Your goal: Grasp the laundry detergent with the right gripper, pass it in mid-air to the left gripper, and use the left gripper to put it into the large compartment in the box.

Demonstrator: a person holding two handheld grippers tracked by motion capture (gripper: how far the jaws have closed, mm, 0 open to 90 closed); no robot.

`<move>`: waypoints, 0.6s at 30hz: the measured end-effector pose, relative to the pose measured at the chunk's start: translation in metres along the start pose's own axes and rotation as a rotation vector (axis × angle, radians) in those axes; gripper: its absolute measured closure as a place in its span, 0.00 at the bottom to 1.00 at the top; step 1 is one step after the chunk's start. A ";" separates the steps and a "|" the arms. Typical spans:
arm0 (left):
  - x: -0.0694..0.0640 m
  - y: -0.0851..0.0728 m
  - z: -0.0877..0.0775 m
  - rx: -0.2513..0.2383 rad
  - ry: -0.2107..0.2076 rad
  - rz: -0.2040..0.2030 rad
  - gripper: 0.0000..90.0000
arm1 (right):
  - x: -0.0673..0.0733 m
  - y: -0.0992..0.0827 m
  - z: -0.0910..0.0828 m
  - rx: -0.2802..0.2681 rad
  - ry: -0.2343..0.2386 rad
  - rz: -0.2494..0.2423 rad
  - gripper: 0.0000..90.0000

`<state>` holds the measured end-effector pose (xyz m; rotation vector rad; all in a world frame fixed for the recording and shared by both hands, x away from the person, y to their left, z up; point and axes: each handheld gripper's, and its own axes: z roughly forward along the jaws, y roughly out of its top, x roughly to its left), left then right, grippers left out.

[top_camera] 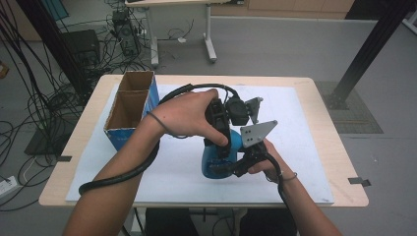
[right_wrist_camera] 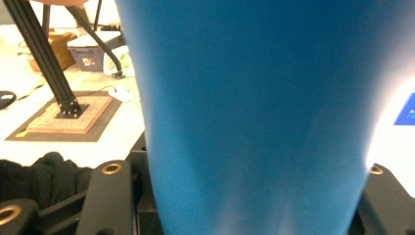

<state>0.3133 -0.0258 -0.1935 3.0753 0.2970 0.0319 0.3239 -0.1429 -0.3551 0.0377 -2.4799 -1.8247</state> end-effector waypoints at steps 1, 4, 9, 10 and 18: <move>0.000 0.000 0.001 0.004 0.002 -0.004 0.41 | 0.000 0.000 0.000 -0.013 -0.005 0.005 0.38; 0.001 -0.001 0.001 0.003 0.004 -0.011 0.41 | -0.001 -0.002 0.000 -0.021 -0.015 0.024 0.33; 0.003 -0.003 -0.001 0.005 0.004 -0.016 0.41 | -0.001 -0.005 -0.001 -0.053 -0.080 0.061 0.20; 0.003 -0.003 -0.001 0.008 0.003 -0.017 0.41 | -0.001 -0.006 -0.001 -0.053 -0.078 0.060 0.17; 0.004 -0.004 -0.002 0.006 -0.001 -0.021 0.41 | -0.003 -0.006 -0.002 -0.074 -0.113 0.068 0.05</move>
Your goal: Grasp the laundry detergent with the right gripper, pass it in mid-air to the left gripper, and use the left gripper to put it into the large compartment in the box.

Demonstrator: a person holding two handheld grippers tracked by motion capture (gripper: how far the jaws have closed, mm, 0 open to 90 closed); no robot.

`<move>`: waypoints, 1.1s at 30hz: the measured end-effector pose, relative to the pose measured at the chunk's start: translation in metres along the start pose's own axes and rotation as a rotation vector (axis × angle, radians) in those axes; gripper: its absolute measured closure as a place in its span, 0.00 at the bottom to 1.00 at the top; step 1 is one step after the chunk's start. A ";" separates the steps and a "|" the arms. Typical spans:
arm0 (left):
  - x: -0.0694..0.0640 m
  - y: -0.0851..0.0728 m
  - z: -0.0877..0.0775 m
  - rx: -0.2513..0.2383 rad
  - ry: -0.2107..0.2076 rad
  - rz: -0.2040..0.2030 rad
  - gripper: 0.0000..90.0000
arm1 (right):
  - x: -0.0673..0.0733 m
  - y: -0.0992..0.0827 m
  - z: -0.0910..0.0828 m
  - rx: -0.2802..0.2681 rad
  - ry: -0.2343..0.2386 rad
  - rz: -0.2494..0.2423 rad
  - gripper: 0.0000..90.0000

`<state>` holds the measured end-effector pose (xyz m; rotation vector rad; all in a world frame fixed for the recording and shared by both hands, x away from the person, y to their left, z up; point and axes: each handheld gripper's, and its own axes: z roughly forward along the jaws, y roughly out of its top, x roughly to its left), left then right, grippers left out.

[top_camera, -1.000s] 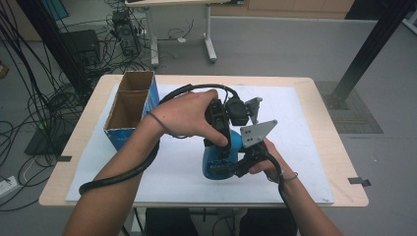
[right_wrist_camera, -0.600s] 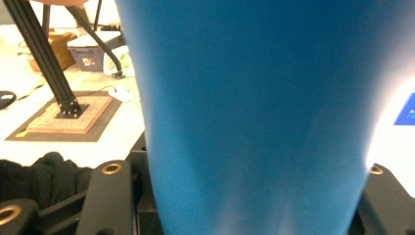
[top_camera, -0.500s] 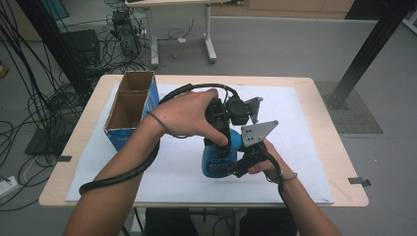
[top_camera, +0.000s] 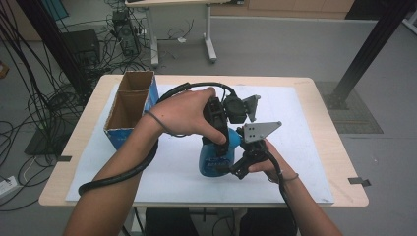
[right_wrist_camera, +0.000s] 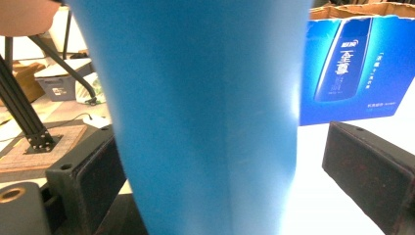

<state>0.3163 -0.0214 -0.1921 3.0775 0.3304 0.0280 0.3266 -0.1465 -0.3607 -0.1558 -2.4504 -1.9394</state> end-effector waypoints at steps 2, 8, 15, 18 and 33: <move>0.000 0.000 0.000 -0.003 0.001 0.000 0.41 | 0.000 0.000 0.000 0.002 0.002 -0.001 0.05; 0.000 0.000 0.000 0.000 -0.002 -0.001 0.41 | 0.000 0.000 -0.004 0.006 -0.002 -0.001 0.06; -0.001 0.000 0.001 0.008 -0.003 0.005 0.41 | 0.000 -0.001 -0.013 0.001 -0.012 -0.001 0.06; -0.001 0.000 0.001 0.003 -0.003 -0.001 0.41 | 0.001 -0.001 -0.017 -0.001 -0.017 0.003 0.06; -0.001 -0.001 0.000 0.010 -0.001 -0.021 0.41 | 0.002 -0.012 -0.042 -0.004 -0.050 0.020 0.07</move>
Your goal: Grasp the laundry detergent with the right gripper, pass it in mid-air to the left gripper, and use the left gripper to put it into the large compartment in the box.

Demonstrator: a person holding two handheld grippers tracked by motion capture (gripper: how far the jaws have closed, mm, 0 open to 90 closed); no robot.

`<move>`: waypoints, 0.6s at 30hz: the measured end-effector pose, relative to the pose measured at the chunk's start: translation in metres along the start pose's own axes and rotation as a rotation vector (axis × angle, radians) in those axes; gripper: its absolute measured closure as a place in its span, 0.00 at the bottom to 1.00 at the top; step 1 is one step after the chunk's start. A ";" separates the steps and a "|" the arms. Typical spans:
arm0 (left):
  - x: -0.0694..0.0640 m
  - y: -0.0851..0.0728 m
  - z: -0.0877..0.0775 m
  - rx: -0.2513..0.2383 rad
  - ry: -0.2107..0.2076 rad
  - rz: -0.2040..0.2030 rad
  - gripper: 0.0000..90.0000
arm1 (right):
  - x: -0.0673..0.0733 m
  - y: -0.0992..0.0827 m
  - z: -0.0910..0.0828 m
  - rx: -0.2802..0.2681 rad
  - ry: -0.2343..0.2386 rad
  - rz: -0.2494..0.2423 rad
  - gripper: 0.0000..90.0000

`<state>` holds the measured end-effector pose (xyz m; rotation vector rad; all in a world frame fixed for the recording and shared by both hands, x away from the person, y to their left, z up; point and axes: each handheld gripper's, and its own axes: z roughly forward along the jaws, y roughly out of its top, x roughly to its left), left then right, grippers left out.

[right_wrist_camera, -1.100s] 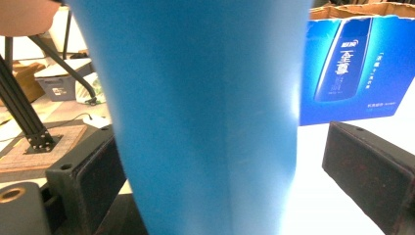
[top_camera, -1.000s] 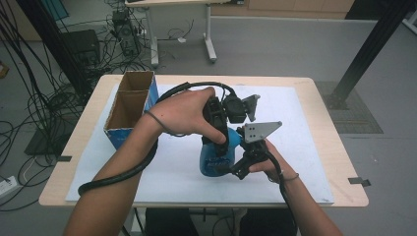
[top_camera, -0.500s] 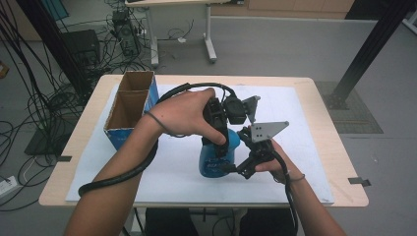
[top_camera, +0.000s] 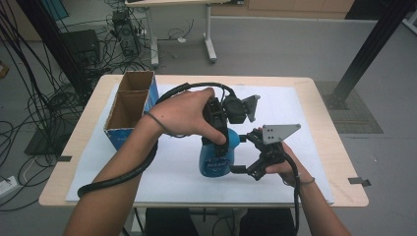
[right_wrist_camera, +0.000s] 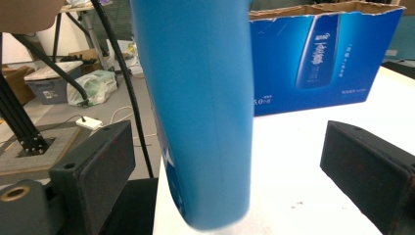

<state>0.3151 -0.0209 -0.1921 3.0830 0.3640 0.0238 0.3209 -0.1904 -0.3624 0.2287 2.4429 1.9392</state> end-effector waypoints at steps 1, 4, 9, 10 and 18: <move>0.000 0.000 0.000 0.001 0.000 0.000 0.41 | 0.000 -0.001 -0.002 -0.001 -0.004 0.001 0.07; 0.001 -0.001 0.000 0.004 0.001 -0.001 0.41 | -0.001 -0.002 -0.009 -0.007 -0.015 0.002 0.07; 0.002 -0.003 0.000 -0.007 0.003 -0.012 0.41 | -0.003 -0.005 -0.017 -0.008 -0.033 0.009 0.07; 0.002 -0.003 -0.001 -0.006 0.003 -0.013 0.41 | -0.003 -0.006 -0.019 -0.009 -0.037 0.010 0.07; 0.005 -0.006 0.000 -0.006 0.000 -0.024 0.41 | -0.006 -0.010 -0.029 -0.009 -0.065 0.019 0.07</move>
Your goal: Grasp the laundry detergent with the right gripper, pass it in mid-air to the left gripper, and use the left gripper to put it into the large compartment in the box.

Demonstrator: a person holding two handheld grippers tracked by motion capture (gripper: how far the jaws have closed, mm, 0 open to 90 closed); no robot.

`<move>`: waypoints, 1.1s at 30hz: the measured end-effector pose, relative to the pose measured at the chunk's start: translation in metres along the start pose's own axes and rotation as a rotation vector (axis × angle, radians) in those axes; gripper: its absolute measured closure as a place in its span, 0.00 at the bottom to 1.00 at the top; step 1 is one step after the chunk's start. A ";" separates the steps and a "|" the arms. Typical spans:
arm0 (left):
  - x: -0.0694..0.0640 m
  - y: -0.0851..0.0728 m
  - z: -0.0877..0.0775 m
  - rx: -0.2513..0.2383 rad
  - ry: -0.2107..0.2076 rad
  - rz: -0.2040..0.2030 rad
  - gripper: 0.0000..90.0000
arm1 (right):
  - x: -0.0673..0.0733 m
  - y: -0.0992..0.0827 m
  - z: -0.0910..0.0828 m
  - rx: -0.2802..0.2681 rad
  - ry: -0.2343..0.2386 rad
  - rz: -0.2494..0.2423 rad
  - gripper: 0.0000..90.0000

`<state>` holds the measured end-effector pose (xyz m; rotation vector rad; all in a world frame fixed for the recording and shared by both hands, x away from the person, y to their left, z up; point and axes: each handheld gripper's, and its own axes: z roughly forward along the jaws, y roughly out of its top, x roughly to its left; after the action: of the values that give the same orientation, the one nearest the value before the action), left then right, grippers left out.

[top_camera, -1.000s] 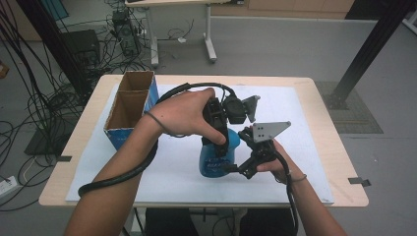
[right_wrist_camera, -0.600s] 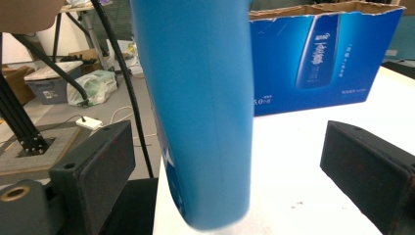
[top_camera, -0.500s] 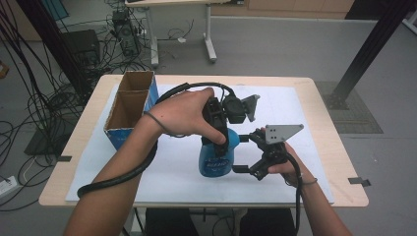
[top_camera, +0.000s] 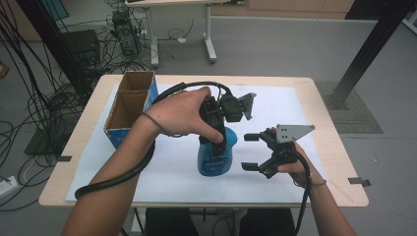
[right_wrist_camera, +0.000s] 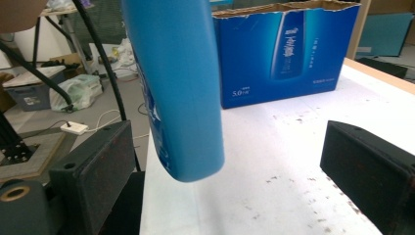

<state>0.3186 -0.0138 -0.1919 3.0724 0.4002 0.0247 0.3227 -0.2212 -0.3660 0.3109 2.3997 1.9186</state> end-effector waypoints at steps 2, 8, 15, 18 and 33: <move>0.000 -0.001 0.000 0.001 0.004 -0.005 0.41 | -0.001 -0.001 -0.002 0.000 -0.003 0.002 0.07; 0.004 -0.003 0.001 -0.005 -0.003 -0.020 0.41 | -0.004 -0.003 -0.010 0.000 -0.020 0.010 0.07; 0.008 -0.005 -0.001 -0.009 0.007 -0.044 0.41 | -0.006 -0.007 -0.022 -0.007 -0.047 0.021 0.07; 0.009 -0.004 -0.003 -0.012 0.012 -0.058 0.41 | -0.007 -0.008 -0.024 -0.012 -0.053 0.025 0.07; 0.030 -0.003 -0.015 -0.052 0.046 -0.204 0.41 | -0.008 -0.008 -0.025 -0.042 -0.067 0.023 0.07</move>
<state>0.3465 -0.0031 -0.1768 2.9688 0.7008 0.0968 0.3254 -0.2483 -0.3685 0.3961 2.3210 1.9324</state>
